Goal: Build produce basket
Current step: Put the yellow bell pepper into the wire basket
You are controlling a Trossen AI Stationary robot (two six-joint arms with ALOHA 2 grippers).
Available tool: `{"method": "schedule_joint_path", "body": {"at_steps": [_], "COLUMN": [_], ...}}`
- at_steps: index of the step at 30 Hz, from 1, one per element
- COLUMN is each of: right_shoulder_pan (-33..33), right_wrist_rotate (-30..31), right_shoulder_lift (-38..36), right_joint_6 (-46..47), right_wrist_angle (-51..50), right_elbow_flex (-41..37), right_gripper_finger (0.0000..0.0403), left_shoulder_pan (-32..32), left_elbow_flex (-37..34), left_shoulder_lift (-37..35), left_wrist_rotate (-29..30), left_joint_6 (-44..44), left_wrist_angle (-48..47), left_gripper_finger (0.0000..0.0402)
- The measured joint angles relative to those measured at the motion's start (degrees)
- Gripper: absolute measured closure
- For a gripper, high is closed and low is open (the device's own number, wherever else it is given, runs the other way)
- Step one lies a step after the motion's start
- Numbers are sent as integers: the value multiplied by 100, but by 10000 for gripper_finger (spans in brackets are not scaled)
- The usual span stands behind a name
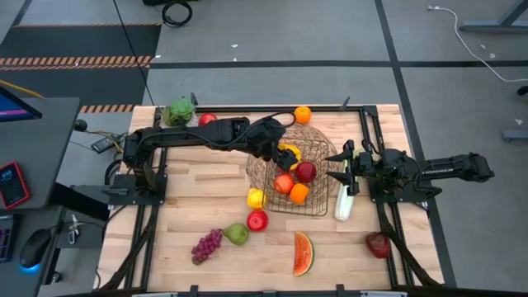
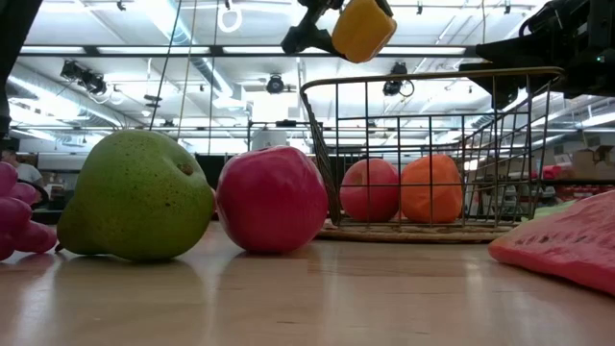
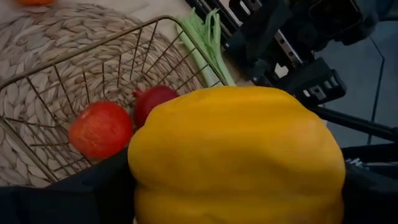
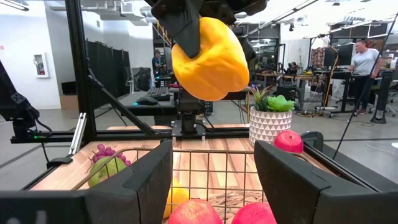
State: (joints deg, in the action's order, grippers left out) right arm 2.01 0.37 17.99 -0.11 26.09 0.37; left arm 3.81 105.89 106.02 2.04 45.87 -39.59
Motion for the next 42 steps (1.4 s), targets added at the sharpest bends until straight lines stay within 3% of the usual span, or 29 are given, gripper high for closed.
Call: {"method": "schedule_joint_path", "body": {"at_steps": [12,19,26,36,42], "right_shoulder_pan": [0,0,1,1,1], "right_wrist_rotate": [-1,0,-1,0,-1], "right_shoulder_lift": [1,1,-1,-1,-1], "right_joint_6": [1,0,1,0,1], "right_wrist_angle": [0,0,0,0,0], "right_elbow_flex": [0,0,1,0,1], "right_gripper_finger": [172,172,172,172,172], "left_shoulder_pan": [-13,-22,-20,-238,-393], "left_elbow_flex": [0,-271,-767,-791,-791], "left_shoulder_lift": [0,-6,-4,-4,-4], "left_wrist_rotate": [230,1291,2976,5219,5904], "left_joint_6": [-429,-228,-207,-460,-468], "left_wrist_angle": [-4,106,456,560,549], "left_gripper_finger": [49,49,49,49,49]}}
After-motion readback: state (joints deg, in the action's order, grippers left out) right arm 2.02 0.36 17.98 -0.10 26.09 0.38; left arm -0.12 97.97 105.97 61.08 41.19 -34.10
